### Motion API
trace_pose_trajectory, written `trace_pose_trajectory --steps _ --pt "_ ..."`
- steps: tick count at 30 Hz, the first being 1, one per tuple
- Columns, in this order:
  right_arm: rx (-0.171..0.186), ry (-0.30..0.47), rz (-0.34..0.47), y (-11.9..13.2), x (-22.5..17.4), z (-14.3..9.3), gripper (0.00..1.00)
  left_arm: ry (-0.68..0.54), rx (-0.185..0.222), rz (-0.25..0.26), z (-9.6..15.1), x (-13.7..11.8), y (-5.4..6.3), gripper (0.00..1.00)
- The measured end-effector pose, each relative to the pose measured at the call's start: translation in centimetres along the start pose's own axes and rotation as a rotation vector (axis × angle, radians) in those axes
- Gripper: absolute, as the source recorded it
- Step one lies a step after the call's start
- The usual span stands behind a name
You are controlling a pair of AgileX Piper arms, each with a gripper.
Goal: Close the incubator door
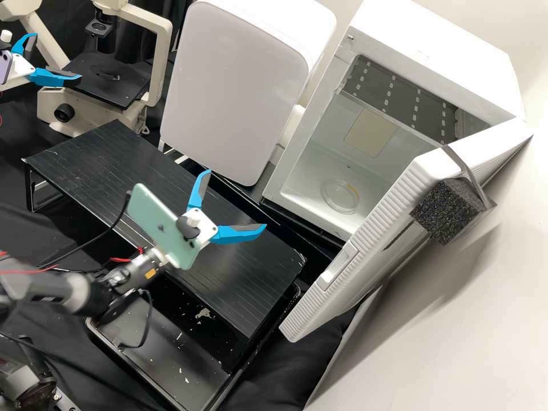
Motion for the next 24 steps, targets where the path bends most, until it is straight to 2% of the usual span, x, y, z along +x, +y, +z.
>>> trace_pose_trajectory --steps 4,8,14,17,24 --pt "-0.044 -0.006 0.096 1.0 -2.3 -0.5 1.0 0.0 0.0 0.0 0.0 0.0 0.0 1.0" --pt "-0.093 -0.14 0.193 1.7 -3.4 0.8 1.0 0.0 0.0 0.0 0.0 0.0 0.0 1.0" --pt "-0.139 -0.339 0.338 3.3 -4.3 2.7 1.0 0.0 0.0 0.0 0.0 0.0 0.0 1.0" --pt "-0.159 -0.416 0.377 3.8 -4.5 3.6 1.0 0.0 0.0 0.0 0.0 0.0 0.0 1.0" --pt "-0.186 -0.494 0.388 4.2 -2.9 5.3 1.0 0.0 0.0 0.0 0.0 0.0 0.0 1.0"
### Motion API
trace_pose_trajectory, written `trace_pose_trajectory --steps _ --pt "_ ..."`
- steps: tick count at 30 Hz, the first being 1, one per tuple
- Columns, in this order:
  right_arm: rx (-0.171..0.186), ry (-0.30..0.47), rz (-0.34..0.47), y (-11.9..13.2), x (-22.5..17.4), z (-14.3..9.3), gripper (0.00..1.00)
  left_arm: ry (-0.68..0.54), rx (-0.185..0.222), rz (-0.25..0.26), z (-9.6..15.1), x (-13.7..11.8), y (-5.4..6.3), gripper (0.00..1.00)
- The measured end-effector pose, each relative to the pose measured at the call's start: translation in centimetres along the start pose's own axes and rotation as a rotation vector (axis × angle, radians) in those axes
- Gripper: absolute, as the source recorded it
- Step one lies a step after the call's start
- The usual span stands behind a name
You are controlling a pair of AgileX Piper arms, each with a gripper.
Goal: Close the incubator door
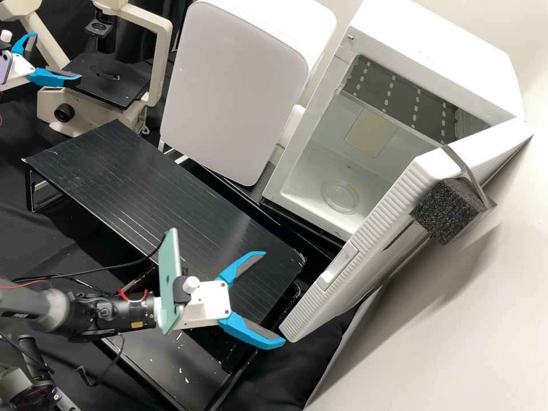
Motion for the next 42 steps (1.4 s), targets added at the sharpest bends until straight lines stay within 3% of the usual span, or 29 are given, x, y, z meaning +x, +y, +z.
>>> trace_pose_trajectory --steps 14,21,36,42 --pt "-0.03 -0.06 -0.004 -2.3 5.2 0.4 1.0 0.0 0.0 0.0 0.0 0.0 0.0 1.0" --pt "-0.012 -0.062 -0.001 -2.7 6.1 0.3 1.0 0.0 0.0 0.0 0.0 0.0 0.0 1.0" --pt "0.126 -0.049 0.024 -2.2 6.5 0.2 1.0 0.0 0.0 0.0 0.0 0.0 0.0 1.0" --pt "0.176 -0.021 -0.005 -1.8 5.6 -0.3 1.0 0.0 0.0 0.0 0.0 0.0 0.0 1.0"
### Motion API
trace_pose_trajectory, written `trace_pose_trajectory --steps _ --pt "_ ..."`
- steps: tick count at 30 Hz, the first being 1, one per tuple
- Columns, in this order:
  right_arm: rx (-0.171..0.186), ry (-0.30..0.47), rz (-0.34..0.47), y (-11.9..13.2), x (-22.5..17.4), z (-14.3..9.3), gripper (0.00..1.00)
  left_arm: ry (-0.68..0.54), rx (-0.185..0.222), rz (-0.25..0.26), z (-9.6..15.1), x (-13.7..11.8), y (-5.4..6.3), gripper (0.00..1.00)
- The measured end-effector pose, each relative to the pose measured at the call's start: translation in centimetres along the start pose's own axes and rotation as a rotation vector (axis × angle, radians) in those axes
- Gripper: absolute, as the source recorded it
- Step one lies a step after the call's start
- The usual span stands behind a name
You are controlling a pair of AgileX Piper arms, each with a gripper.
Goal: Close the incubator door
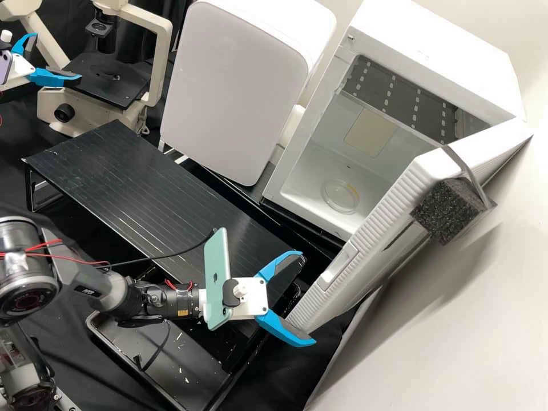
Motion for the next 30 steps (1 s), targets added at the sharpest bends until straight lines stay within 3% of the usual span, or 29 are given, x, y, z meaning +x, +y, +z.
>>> trace_pose_trajectory --steps 10,14,17,21,30 --pt "0.097 0.129 -0.169 -0.3 -3.3 -2.3 1.0 0.0 0.0 0.0 0.0 0.0 0.0 1.0" --pt "0.098 0.248 -0.237 -0.6 -4.8 -4.0 1.0 0.0 0.0 0.0 0.0 0.0 0.0 1.0" --pt "0.109 0.384 -0.255 -0.3 -6.1 -5.7 1.0 0.0 0.0 0.0 0.0 0.0 0.0 1.0" --pt "0.126 0.505 -0.275 0.1 -7.6 -7.1 1.0 0.0 0.0 0.0 0.0 0.0 0.0 1.0" --pt "0.134 0.565 -0.328 -0.2 -8.9 -7.7 1.0 0.0 0.0 0.0 0.0 0.0 0.0 1.0"
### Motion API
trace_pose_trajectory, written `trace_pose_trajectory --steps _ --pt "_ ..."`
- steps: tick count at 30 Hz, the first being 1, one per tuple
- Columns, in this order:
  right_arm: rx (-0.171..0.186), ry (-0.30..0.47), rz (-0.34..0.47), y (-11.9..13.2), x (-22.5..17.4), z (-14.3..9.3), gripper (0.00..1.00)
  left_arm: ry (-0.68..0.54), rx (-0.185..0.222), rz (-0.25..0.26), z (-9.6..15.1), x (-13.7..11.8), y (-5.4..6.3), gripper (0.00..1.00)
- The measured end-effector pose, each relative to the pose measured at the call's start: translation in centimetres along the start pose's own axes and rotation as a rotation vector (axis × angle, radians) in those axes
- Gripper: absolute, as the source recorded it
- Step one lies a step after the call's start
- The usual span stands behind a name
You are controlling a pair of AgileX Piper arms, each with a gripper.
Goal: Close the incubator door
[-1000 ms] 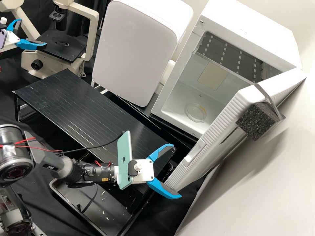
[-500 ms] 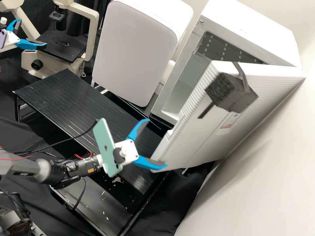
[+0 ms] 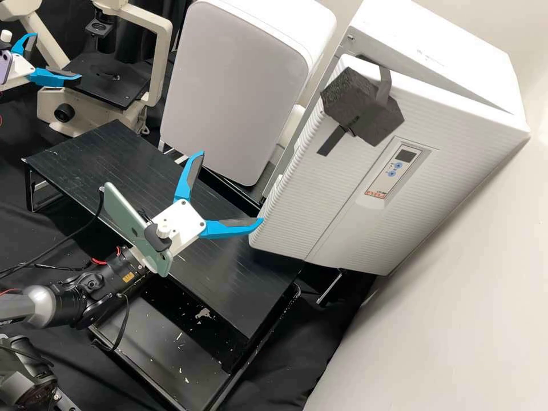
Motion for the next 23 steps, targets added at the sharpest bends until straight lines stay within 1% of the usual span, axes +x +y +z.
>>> trace_pose_trajectory --steps 4,7,10,13,16,17,18,19,21,23 --pt "0.003 -0.003 -0.028 -0.6 0.1 0.1 1.0 0.0 0.0 0.0 0.0 0.0 0.0 1.0" --pt "-0.009 -0.02 -0.056 -1.2 0.3 0.5 1.0 0.0 0.0 0.0 0.0 0.0 0.0 1.0" --pt "-0.032 -0.045 -0.077 -1.8 0.5 1.0 1.0 0.0 0.0 0.0 0.0 0.0 0.0 1.0" --pt "-0.062 -0.097 -0.072 -2.6 0.8 1.5 1.0 0.0 0.0 0.0 0.0 0.0 0.0 1.0" --pt "-0.061 -0.14 -0.09 -3.3 0.9 2.2 1.0 0.0 0.0 0.0 0.0 0.0 0.0 1.0" --pt "-0.056 -0.149 -0.098 -3.4 0.9 2.4 1.0 0.0 0.0 0.0 0.0 0.0 0.0 1.0" --pt "-0.042 -0.156 -0.11 -3.7 0.9 2.7 1.0 0.0 0.0 0.0 0.0 0.0 0.0 1.0" --pt "-0.018 -0.163 -0.12 -3.9 0.9 2.9 1.0 0.0 0.0 0.0 0.0 0.0 0.0 1.0" --pt "0.017 -0.168 -0.147 -4.4 1.1 3.3 1.0 0.0 0.0 0.0 0.0 0.0 0.0 1.0" --pt "0.046 -0.176 -0.179 -4.8 1.1 3.8 1.0 0.0 0.0 0.0 0.0 0.0 0.0 1.0"
